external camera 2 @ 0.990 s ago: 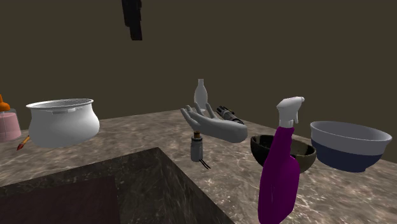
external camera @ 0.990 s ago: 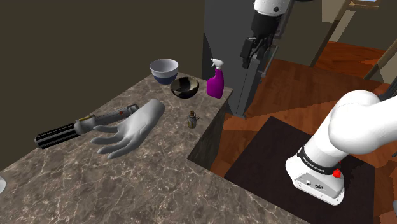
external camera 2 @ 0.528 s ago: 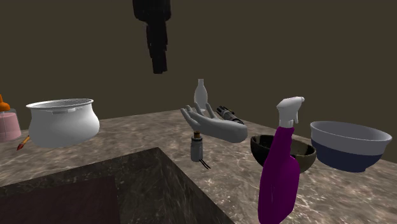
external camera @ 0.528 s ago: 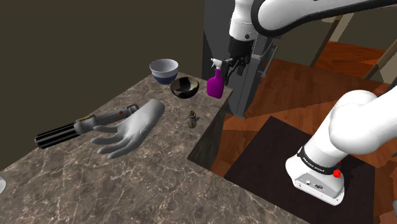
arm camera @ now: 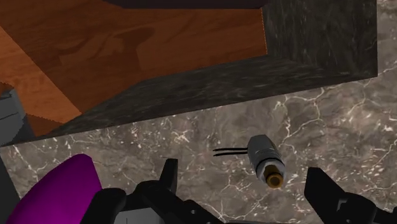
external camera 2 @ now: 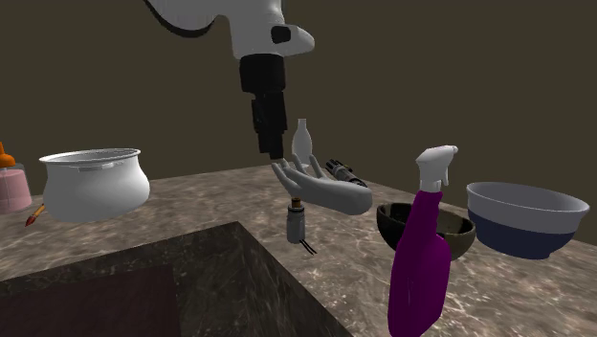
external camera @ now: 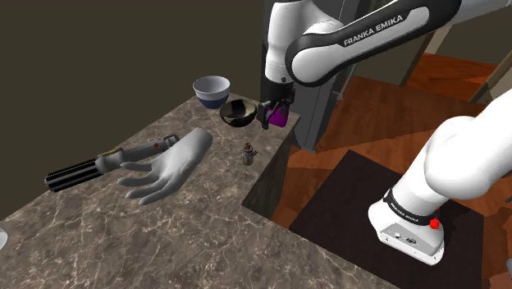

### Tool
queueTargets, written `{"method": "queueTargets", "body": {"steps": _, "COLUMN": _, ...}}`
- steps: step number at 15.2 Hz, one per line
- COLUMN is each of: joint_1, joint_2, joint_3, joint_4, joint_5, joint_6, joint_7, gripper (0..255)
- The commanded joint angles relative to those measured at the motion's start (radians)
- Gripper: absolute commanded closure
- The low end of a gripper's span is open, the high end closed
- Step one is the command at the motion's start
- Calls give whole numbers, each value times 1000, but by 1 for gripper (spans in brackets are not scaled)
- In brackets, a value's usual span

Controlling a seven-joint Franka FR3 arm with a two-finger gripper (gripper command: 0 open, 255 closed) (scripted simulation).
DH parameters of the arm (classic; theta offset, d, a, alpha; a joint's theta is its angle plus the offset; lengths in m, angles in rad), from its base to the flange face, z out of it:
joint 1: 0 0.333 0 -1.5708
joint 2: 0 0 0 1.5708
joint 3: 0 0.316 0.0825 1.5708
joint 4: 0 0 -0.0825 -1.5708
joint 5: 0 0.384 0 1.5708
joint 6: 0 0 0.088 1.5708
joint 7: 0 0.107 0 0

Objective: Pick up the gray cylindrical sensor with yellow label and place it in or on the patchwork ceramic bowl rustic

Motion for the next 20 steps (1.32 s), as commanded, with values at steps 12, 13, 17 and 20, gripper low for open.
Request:
{"method": "queueTargets", "body": {"steps": 12, "joint_1": 19, "joint_2": 420, "joint_3": 55, "joint_4": 152, "joint_5": -193, "joint_6": 249, "joint_7": 197, "gripper": 0}}
{"method": "queueTargets", "body": {"steps": 13, "joint_1": 20, "joint_2": 431, "joint_3": 53, "joint_4": 151, "joint_5": -200, "joint_6": 261, "joint_7": 202, "gripper": 0}}
{"method": "queueTargets", "body": {"steps": 17, "joint_1": 24, "joint_2": 483, "joint_3": 41, "joint_4": 146, "joint_5": -235, "joint_6": 314, "joint_7": 226, "gripper": 0}}
{"method": "queueTargets", "body": {"steps": 20, "joint_1": 25, "joint_2": 483, "joint_3": 41, "joint_4": 146, "joint_5": -235, "joint_6": 314, "joint_7": 226, "gripper": 0}}
